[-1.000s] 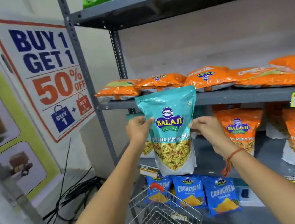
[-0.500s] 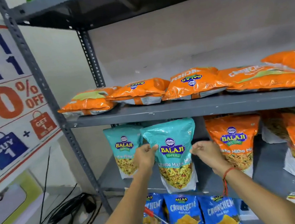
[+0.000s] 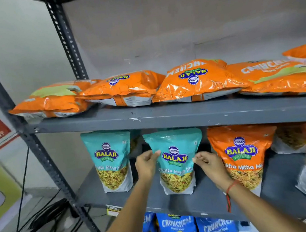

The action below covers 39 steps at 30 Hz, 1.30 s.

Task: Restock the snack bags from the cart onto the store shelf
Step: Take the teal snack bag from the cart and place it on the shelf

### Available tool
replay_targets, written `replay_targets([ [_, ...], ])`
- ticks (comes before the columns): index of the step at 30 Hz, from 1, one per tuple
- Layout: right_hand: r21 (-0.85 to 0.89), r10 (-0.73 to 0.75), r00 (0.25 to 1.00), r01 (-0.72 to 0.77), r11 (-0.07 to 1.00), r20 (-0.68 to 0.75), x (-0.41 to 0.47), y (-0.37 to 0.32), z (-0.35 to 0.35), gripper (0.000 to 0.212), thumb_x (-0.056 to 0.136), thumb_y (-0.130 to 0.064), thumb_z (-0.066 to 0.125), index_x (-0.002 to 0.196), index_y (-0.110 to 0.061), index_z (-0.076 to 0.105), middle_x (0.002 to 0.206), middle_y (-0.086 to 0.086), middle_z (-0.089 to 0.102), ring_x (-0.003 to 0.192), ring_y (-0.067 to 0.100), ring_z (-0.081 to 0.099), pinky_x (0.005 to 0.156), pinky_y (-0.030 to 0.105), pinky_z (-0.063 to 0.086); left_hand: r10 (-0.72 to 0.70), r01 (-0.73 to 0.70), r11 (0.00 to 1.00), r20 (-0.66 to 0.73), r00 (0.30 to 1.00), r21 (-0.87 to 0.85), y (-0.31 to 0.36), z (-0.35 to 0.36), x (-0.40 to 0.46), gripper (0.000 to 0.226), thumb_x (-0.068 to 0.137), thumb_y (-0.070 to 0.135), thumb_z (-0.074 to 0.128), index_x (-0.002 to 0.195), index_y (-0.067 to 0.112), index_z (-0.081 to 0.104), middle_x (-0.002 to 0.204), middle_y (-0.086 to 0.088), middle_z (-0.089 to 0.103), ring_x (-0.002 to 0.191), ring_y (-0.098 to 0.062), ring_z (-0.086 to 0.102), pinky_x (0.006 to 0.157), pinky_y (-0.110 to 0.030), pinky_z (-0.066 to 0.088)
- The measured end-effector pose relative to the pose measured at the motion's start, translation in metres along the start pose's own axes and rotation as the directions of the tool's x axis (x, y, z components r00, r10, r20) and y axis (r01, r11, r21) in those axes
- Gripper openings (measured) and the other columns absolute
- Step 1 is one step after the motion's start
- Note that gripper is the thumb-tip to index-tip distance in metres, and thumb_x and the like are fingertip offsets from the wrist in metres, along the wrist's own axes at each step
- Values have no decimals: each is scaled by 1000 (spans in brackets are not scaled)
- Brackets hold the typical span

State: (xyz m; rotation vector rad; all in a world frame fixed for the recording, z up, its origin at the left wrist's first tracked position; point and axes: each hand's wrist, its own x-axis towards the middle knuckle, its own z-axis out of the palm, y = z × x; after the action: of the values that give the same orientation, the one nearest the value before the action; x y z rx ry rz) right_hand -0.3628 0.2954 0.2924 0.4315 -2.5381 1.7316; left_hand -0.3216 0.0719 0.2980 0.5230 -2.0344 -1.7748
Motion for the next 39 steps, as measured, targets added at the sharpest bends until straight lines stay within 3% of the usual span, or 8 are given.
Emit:
replay_targets([
  [4, 214, 137, 983, -161, 963, 124, -1, 11, 5, 36, 79, -4, 66, 111, -16, 54, 118, 3, 62, 110, 15, 58, 97, 32, 45, 47, -36, 997, 191, 981, -62, -3, 3, 3, 17, 76, 13, 77, 93, 16, 74, 87, 2, 78, 82, -10, 72, 73, -27, 57],
  [9, 141, 235, 903, -302, 943, 358, -5, 37, 23, 102, 69, -5, 74, 145, -28, 10, 137, -8, 36, 128, 12, 36, 106, 32, 35, -117, 103, 993, 358, 926, 57, -38, -4, 3, 99, 44, 32, 94, 130, 16, 49, 123, 3, 64, 114, -12, 61, 83, -19, 54],
  [12, 93, 283, 875, -344, 934, 393, -4, 47, 35, 100, 68, -4, 76, 142, -24, 12, 126, -9, 46, 115, 7, 47, 81, 15, 44, -203, 134, 973, 426, 881, 186, -60, -1, -3, 96, 46, 22, 94, 126, 23, 41, 118, 9, 59, 109, -10, 58, 76, -13, 55],
  [14, 63, 302, 864, -355, 933, 404, -1, 53, 41, 85, 67, -4, 77, 131, -25, 24, 123, -7, 51, 116, 10, 49, 74, 12, 43, -242, 142, 958, 438, 866, 248, -76, 2, -3, 95, 36, 35, 96, 116, 30, 46, 119, 6, 63, 110, -12, 61, 87, -27, 57],
  [17, 29, 313, 856, -355, 934, 412, 0, 63, 48, 81, 60, -12, 81, 121, -33, 32, 121, -10, 54, 119, 11, 50, 85, 16, 43, -249, 122, 941, 402, 881, 314, -83, 4, -6, 79, 38, 40, 93, 103, 39, 48, 123, 4, 63, 116, -17, 59, 101, -46, 50],
  [29, 75, 262, 871, -320, 944, 415, -9, 59, 60, 79, 53, -22, 85, 113, -41, 37, 124, -10, 58, 119, 10, 54, 94, 27, 49, -260, 105, 902, 333, 907, 419, -73, -10, -15, 99, 44, 39, 86, 130, 32, 38, 130, 2, 60, 124, -23, 54, 107, -48, 45],
  [35, 57, 290, 895, -327, 943, 339, -31, 46, 43, 125, 50, -25, 88, 145, -36, 7, 141, -6, 34, 136, 21, 33, 110, 42, 36, -252, 144, 911, 246, 936, 386, -53, -14, -44, 121, 53, 32, 91, 149, 20, 18, 152, -8, 42, 140, -30, 39, 111, -46, 40],
  [39, 95, 267, 930, -298, 950, 254, -58, 22, 24, 124, 54, -25, 88, 145, -40, 5, 154, 6, 27, 139, 24, 30, 110, 47, 35, -161, 89, 917, 158, 974, 388, -32, -22, -71, 118, 56, 36, 90, 150, 19, 20, 155, -10, 38, 141, -30, 37, 111, -49, 39],
])
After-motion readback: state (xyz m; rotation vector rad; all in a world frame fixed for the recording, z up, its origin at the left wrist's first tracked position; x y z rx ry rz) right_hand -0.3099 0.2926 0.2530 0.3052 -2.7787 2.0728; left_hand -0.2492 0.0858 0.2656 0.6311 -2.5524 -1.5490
